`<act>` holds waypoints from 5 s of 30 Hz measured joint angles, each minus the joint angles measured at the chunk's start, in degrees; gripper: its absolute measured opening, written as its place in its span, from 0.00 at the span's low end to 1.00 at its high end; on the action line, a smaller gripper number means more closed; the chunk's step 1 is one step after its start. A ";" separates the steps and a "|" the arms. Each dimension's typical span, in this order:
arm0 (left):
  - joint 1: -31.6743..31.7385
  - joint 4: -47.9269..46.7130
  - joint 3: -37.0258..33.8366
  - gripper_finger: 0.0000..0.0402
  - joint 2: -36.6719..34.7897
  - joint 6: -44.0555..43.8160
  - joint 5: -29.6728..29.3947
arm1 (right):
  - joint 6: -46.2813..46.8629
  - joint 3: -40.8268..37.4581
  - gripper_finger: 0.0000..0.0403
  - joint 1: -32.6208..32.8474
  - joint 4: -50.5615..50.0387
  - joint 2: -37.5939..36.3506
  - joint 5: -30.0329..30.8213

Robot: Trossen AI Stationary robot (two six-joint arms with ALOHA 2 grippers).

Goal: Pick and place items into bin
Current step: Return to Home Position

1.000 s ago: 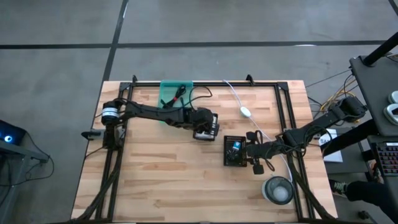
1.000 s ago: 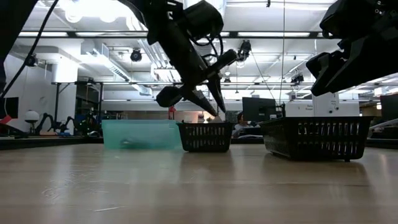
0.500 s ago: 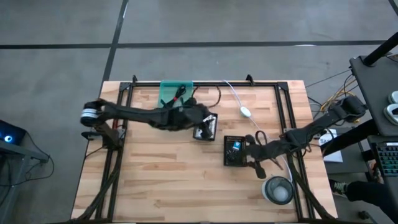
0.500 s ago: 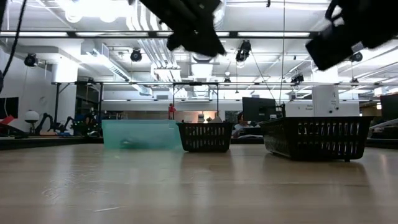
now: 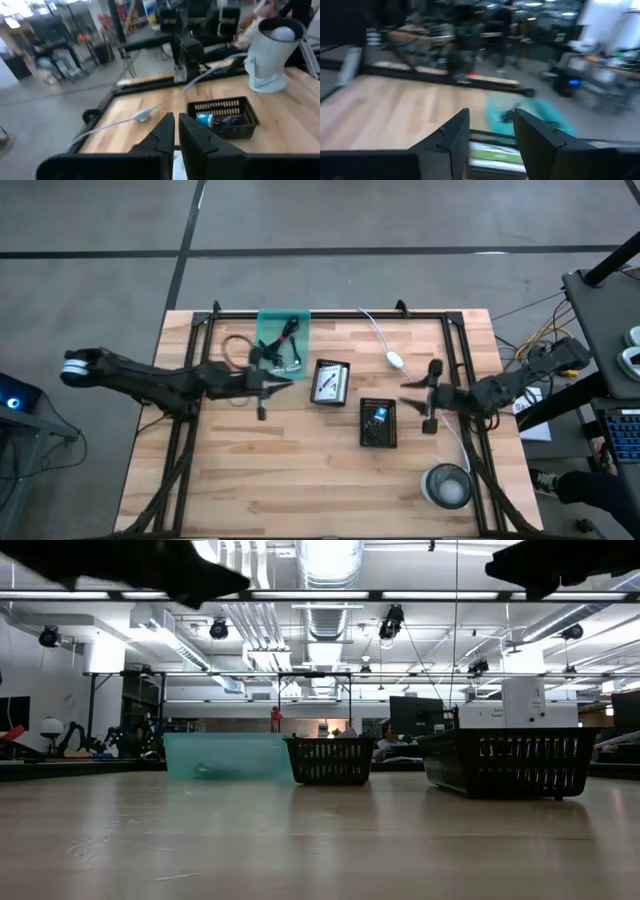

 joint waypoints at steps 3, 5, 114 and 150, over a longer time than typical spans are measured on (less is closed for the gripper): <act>0.04 3.28 -8.08 0.02 -8.25 0.58 0.02 | -1.10 -2.16 0.34 -0.14 -0.14 -5.47 2.56; 0.04 4.77 -12.41 0.02 -13.20 0.18 0.62 | -1.77 -3.63 0.34 -0.44 -0.04 -8.12 2.99; 0.00 -16.35 -29.50 0.03 -50.40 -9.93 1.07 | 7.05 -18.72 0.02 -36.24 -9.34 -32.42 -35.85; -0.03 -15.48 -29.50 0.03 -49.57 -9.92 1.33 | 7.15 -18.74 0.02 -36.24 -9.34 -32.40 -35.89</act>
